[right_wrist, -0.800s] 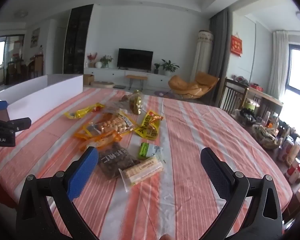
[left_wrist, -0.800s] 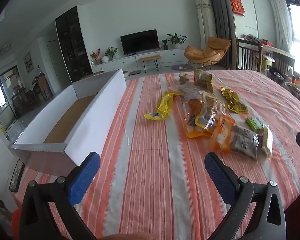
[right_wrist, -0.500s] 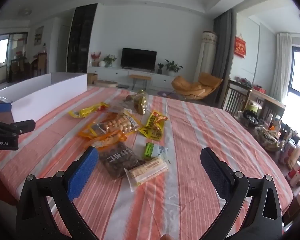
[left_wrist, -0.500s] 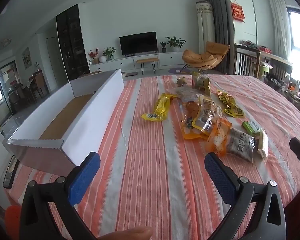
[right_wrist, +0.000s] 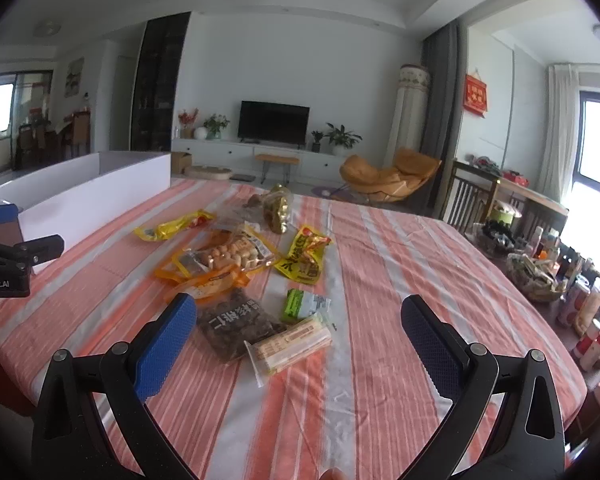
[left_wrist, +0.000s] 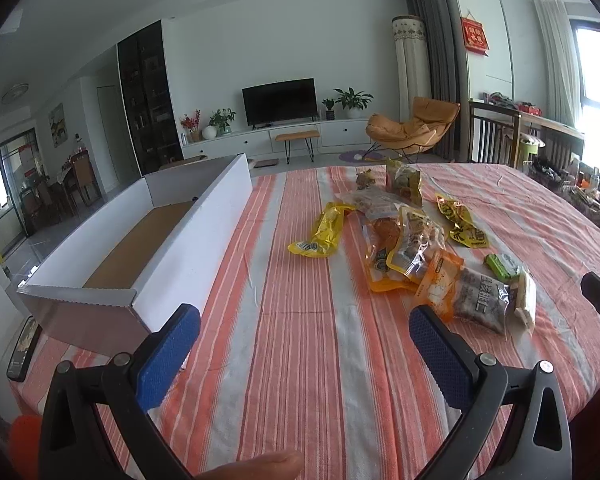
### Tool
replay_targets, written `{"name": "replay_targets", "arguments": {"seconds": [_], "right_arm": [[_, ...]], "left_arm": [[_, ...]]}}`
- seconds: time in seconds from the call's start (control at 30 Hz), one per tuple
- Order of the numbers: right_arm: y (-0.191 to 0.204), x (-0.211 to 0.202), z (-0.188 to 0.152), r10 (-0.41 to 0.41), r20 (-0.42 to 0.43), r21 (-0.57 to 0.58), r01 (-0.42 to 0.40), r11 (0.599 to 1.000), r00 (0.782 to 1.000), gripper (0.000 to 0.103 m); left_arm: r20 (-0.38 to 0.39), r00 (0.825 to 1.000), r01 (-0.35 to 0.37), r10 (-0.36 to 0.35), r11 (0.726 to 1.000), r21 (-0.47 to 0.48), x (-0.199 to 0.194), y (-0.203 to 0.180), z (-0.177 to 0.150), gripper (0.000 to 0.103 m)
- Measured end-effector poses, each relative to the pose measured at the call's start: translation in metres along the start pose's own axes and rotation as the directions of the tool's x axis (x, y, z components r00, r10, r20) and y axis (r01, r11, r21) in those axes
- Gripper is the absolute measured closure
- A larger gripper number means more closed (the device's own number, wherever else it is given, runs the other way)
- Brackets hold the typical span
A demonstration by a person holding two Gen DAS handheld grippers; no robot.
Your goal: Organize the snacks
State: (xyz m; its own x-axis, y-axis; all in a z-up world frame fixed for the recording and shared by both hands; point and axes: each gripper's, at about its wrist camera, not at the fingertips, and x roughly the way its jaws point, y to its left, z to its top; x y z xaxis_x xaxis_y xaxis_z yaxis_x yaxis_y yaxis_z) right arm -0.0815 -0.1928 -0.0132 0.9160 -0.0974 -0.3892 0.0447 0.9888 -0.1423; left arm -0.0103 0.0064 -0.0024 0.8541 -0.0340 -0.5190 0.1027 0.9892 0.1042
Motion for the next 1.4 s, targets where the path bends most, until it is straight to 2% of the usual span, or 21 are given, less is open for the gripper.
{"name": "replay_targets", "arguments": {"seconds": [0.4,0.67,0.83,1.13,1.33,1.4], "right_arm": [[0.008,0.004,-0.003,0.008,-0.009,-0.024,-0.009,1.000,1.000,0.000],[0.007,0.003,-0.004,0.005,-0.003,-0.017,-0.005,1.000,1.000,0.000],[0.006,0.002,-0.004,0.004,-0.003,-0.017,-0.005,1.000,1.000,0.000],[0.005,0.004,-0.006,0.008,-0.010,-0.012,-0.008,1.000,1.000,0.000],[0.005,0.004,-0.006,0.009,-0.011,-0.010,-0.009,1.000,1.000,0.000],[0.005,0.005,-0.006,0.009,-0.012,-0.013,-0.009,1.000,1.000,0.000]], "left_arm": [[-0.041,0.999,0.028,-0.030,0.999,-0.045,0.007,0.010,-0.003,0.000],[-0.045,0.998,0.034,-0.034,0.999,-0.004,0.006,0.002,-0.002,0.000],[-0.080,0.996,0.031,-0.031,1.000,0.002,0.011,0.002,-0.003,0.000],[-0.076,0.997,0.033,-0.034,0.999,-0.005,0.011,0.006,-0.003,0.000],[-0.067,0.993,0.095,-0.096,0.995,-0.022,0.004,0.006,-0.002,0.000],[-0.059,0.994,0.088,-0.089,0.996,-0.025,0.003,0.007,-0.002,0.000]]}}
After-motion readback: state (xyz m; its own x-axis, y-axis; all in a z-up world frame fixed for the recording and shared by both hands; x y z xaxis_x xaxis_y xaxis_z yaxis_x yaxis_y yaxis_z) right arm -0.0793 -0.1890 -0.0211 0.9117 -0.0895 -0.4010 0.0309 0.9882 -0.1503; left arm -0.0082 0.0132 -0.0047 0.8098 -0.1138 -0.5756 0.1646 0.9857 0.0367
